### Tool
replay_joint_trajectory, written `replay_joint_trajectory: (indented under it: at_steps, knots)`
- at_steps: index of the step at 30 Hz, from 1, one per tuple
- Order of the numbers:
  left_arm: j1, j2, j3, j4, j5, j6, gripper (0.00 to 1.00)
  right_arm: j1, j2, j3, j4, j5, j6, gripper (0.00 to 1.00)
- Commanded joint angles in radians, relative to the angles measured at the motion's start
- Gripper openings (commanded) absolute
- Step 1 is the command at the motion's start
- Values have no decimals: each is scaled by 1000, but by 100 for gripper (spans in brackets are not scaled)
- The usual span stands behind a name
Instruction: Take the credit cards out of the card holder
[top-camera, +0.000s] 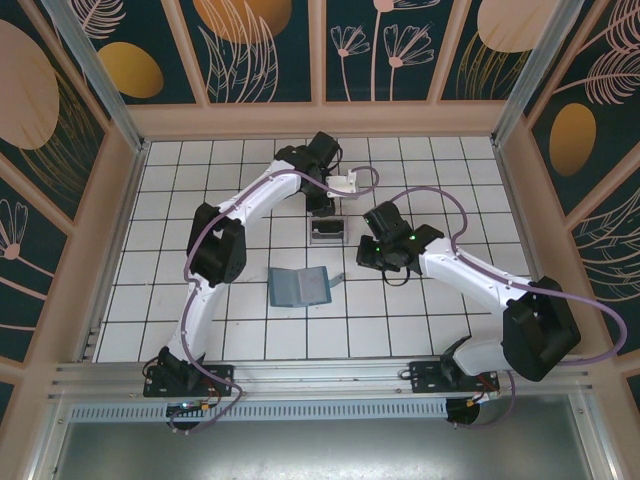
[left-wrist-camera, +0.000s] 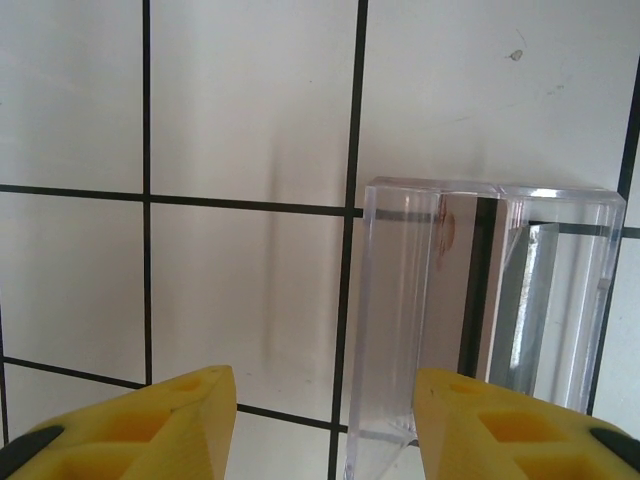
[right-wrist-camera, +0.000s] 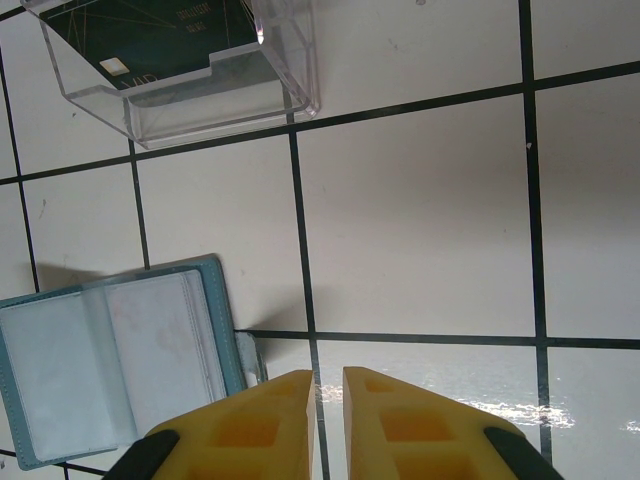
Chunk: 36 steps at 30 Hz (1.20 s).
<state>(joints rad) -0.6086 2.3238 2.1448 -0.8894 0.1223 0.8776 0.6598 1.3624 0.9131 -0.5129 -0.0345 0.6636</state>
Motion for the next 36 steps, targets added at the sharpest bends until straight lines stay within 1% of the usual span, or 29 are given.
replay_joint_trajectory:
  at_steps: [1, 5, 7, 10, 15, 25, 31, 36]
  knots:
    - [-3, 4, -1, -6, 48, -5, 52, -8, -3, -6, 0, 6, 11, 17]
    - [-2, -23, -28, -16, 140, 18, 54, -7, 0, -8, 7, 3, 12, 17]
    - [-2, -23, -32, -23, 158, 20, 55, -6, 3, -9, 9, -1, 12, 17]
    - [-2, -7, -27, -28, 137, 18, 57, -6, 2, -12, 10, 1, 10, 17]
    - [-2, 39, 25, -32, 55, 1, 57, -6, -6, -24, 8, 4, 16, 17]
    - [-2, 73, 61, -21, 30, -7, 57, -7, -25, -32, 5, 10, 25, 17]
    - [-3, 48, 46, 30, -22, -28, 55, -7, -18, -30, 17, 3, 25, 16]
    - [-4, -15, -20, 118, -23, -34, 55, -6, -7, -21, 26, -4, 21, 17]
